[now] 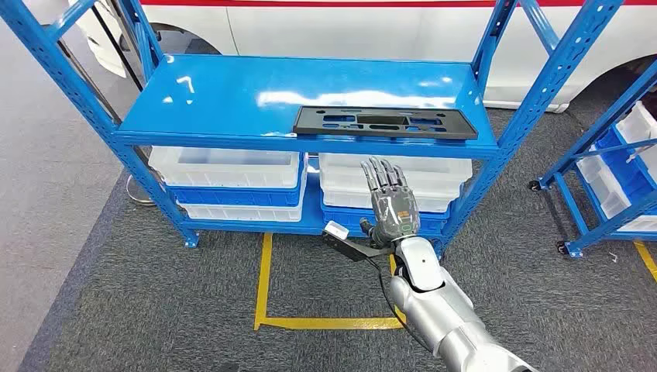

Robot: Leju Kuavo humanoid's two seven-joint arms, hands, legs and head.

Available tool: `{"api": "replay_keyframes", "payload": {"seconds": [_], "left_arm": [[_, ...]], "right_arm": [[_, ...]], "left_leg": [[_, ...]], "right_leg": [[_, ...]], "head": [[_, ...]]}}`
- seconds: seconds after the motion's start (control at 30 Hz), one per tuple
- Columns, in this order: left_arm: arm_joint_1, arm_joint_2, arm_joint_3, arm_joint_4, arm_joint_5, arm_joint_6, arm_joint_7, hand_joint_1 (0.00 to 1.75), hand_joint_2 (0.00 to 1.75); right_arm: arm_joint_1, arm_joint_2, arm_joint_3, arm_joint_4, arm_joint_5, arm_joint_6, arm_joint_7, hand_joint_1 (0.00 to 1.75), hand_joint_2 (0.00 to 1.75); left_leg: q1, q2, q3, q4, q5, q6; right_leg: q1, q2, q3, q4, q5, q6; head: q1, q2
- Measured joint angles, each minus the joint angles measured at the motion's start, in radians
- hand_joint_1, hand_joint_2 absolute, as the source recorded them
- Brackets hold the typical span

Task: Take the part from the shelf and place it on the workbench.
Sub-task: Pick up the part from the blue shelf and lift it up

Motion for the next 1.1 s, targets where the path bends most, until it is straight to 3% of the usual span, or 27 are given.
{"api": "replay_keyframes", "payload": {"seconds": [0.17, 0.4, 0.83, 1.1], "left_arm": [[-0.005, -0.001, -0.013, 0.0, -0.018, -0.012, -0.019, 0.0, 0.0], [-0.012, -0.001, -0.026, 0.0, -0.02, -0.021, -0.025, 0.0, 0.0], [-0.013, -0.009, -0.03, 0.0, -0.036, -0.037, -0.031, 0.0, 0.0], [-0.015, -0.017, -0.039, 0.0, -0.051, -0.025, -0.024, 0.0, 0.0]], "right_arm": [[-0.007, -0.011, -0.021, 0.006, 0.156, 0.0, 0.085, 0.0, 1.75], [-0.03, -0.031, -0.03, 0.075, 0.167, 0.0, 0.114, 0.0, 1.75], [-0.041, -0.034, -0.04, 0.199, 0.109, 0.001, 0.056, 0.0, 1.75], [-0.013, -0.017, -0.034, 0.137, 0.148, 0.0, 0.035, 0.0, 1.75]], "left_leg": [[0.0, 0.0, 0.0, 0.0, 0.0, 0.0], [0.0, 0.0, 0.0, 0.0, 0.0, 0.0], [0.0, 0.0, -0.001, 0.0, 0.0, 0.0], [0.0, 0.0, -0.001, 0.0, 0.0, 0.0]], "right_leg": [[0.0, 0.0, 0.0, 0.0, 0.0, 0.0], [0.0, 0.0, 0.0, 0.0, 0.0, 0.0], [0.0, 0.0, 0.0, 0.0, 0.0, 0.0], [0.0, 0.0, -0.001, 0.0, 0.0, 0.0]], "head": [[0.0, 0.0], [0.0, 0.0], [0.0, 0.0], [0.0, 0.0]]}}
